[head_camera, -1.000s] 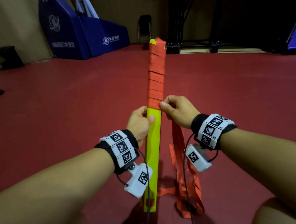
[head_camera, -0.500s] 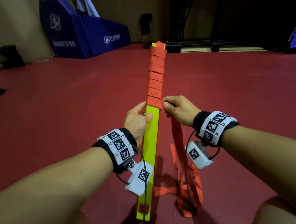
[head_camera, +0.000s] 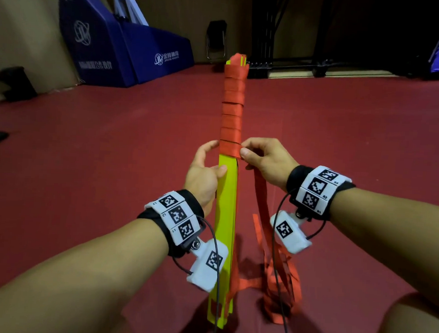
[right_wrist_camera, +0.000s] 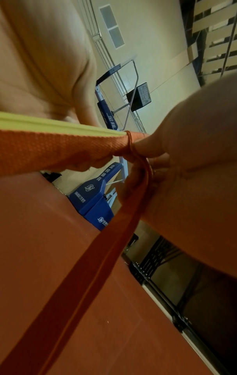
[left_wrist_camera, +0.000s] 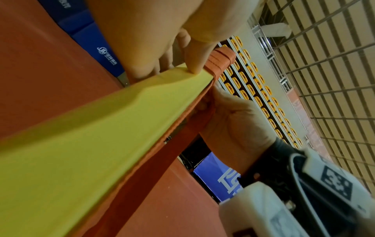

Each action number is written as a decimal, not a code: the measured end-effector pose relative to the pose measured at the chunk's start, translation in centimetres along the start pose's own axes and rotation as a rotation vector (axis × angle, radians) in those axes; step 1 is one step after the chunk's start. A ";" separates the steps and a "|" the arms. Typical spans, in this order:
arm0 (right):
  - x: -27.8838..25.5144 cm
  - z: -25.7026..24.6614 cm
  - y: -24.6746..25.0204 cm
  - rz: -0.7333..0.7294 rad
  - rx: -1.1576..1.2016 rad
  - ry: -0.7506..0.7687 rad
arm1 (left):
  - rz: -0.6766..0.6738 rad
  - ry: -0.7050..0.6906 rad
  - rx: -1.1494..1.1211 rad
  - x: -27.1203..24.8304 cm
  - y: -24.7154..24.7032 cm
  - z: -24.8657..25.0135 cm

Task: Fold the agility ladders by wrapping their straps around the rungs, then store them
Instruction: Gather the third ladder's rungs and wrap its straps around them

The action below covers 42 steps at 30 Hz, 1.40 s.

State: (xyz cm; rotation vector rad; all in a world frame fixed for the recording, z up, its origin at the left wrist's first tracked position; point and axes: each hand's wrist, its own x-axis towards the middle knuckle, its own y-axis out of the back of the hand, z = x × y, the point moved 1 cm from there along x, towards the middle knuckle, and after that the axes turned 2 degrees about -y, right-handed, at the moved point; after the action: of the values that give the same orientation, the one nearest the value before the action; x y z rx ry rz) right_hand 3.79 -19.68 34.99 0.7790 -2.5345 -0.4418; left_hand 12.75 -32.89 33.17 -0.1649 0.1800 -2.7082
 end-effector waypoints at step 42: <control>0.7 0.2 1.1 0.026 -0.061 -0.094 | 0.040 0.060 -0.079 -0.9 -1.2 0.9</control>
State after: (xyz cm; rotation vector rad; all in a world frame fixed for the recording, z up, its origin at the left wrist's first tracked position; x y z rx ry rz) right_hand 2.64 -19.21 35.53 0.7174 -2.6019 -0.5562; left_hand 13.23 -31.52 34.15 -0.1014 0.3046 -2.6696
